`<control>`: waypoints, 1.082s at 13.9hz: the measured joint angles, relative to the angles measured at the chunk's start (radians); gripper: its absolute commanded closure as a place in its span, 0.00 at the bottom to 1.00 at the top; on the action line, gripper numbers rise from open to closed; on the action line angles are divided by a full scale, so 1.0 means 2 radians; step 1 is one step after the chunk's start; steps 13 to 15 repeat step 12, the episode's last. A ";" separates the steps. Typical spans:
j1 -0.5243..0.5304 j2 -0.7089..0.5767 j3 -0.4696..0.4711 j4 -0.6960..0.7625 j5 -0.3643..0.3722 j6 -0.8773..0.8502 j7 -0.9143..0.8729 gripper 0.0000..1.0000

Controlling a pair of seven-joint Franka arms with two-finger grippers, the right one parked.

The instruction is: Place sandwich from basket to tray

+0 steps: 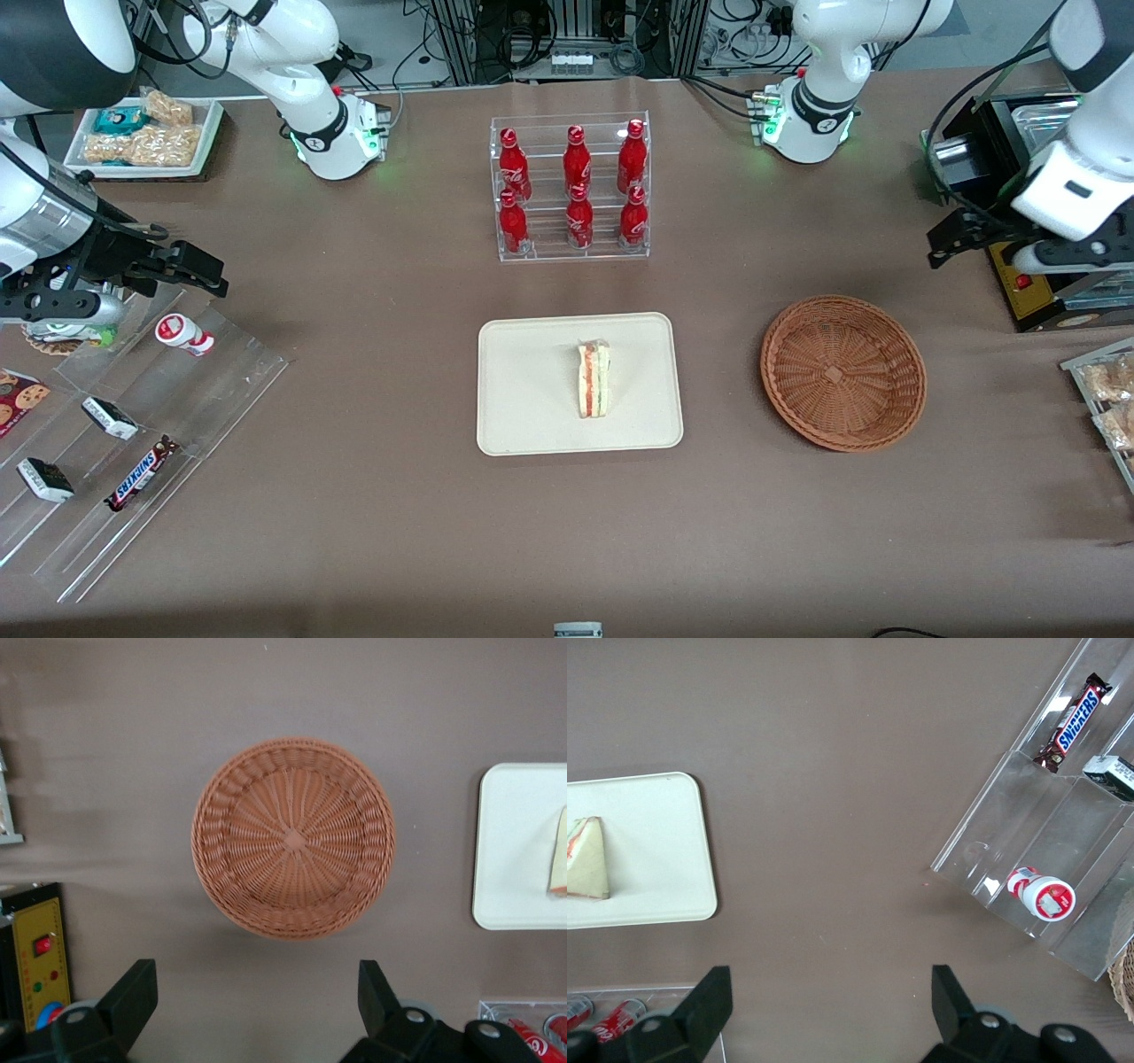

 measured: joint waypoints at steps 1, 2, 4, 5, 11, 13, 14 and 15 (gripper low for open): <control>0.000 0.005 -0.001 0.012 0.000 -0.001 0.000 0.00; -0.001 0.012 -0.004 0.025 0.000 -0.002 -0.002 0.00; -0.005 0.026 -0.015 0.042 0.000 -0.005 -0.019 0.00; -0.006 0.031 -0.021 0.045 0.000 -0.008 -0.026 0.00; 0.005 0.036 -0.018 0.049 0.002 -0.026 -0.031 0.00; 0.010 0.036 -0.016 0.049 0.002 -0.027 -0.029 0.00; 0.010 0.036 -0.016 0.049 0.002 -0.027 -0.029 0.00; 0.010 0.036 -0.016 0.049 0.002 -0.027 -0.029 0.00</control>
